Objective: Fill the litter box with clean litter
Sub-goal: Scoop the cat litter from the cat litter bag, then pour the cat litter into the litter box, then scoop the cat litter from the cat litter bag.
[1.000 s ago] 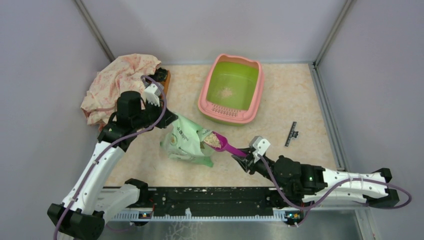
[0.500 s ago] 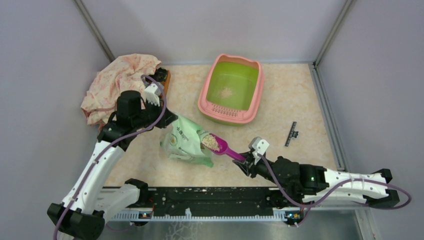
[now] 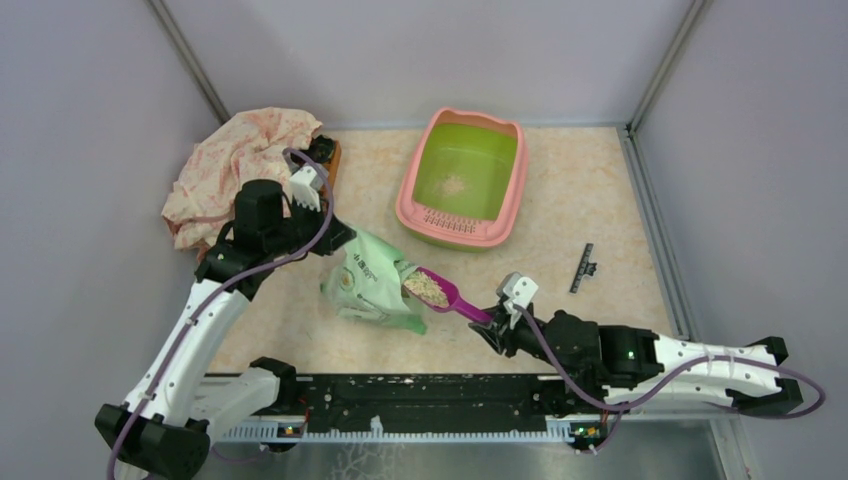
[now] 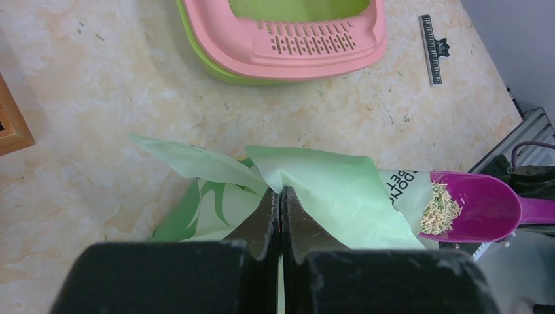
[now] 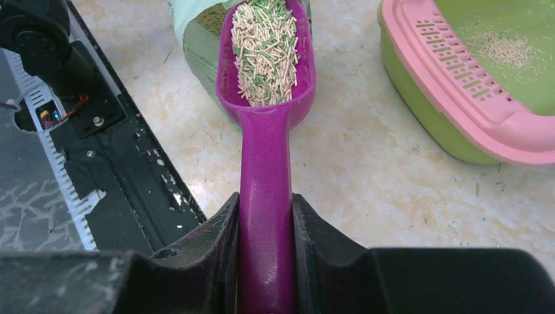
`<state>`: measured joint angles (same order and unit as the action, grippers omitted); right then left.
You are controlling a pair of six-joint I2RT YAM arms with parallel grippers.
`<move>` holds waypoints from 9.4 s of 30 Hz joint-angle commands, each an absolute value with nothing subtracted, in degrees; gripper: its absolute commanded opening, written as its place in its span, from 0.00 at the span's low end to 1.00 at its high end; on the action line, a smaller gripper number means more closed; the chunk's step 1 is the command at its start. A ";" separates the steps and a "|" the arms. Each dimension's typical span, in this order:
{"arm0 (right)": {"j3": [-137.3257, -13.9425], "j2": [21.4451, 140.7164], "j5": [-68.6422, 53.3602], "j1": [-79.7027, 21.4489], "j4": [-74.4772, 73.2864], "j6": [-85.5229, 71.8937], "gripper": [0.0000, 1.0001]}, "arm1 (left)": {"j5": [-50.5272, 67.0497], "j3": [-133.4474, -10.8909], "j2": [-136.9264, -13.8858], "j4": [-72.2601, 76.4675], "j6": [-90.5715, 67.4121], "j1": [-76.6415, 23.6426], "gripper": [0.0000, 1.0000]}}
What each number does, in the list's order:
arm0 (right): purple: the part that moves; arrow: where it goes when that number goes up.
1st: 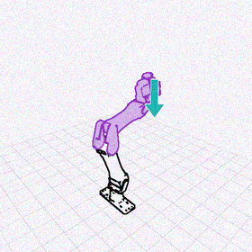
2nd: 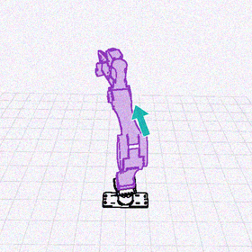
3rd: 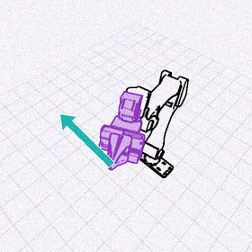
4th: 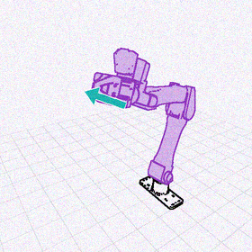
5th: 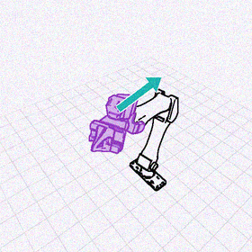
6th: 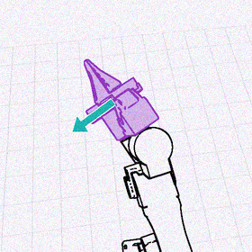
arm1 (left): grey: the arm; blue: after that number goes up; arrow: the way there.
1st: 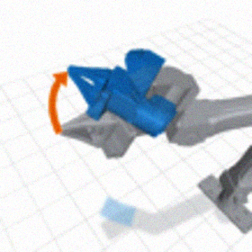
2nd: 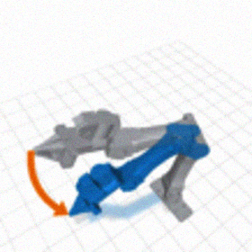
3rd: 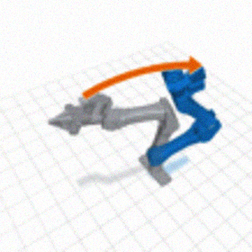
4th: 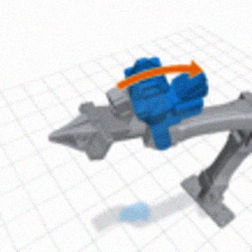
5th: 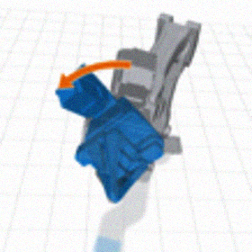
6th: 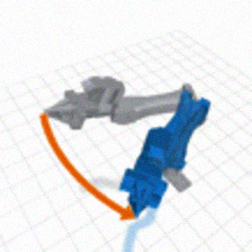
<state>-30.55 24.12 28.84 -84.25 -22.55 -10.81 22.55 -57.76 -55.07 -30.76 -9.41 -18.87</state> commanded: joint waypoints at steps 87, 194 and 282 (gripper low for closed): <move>-57.56 51.54 18.01 -44.24 -17.43 -1.64 0.00 | 31.34 -59.39 -54.61 -23.78 -12.65 -18.99 0.00; -114.54 92.57 8.98 -72.34 -80.63 -2.62 0.00 | 30.24 -58.30 -49.33 -25.19 -11.95 -19.03 0.00; -33.08 40.28 20.78 -68.24 -5.21 -0.55 0.00 | 25.88 -61.11 -54.17 -26.61 -9.88 -18.97 0.00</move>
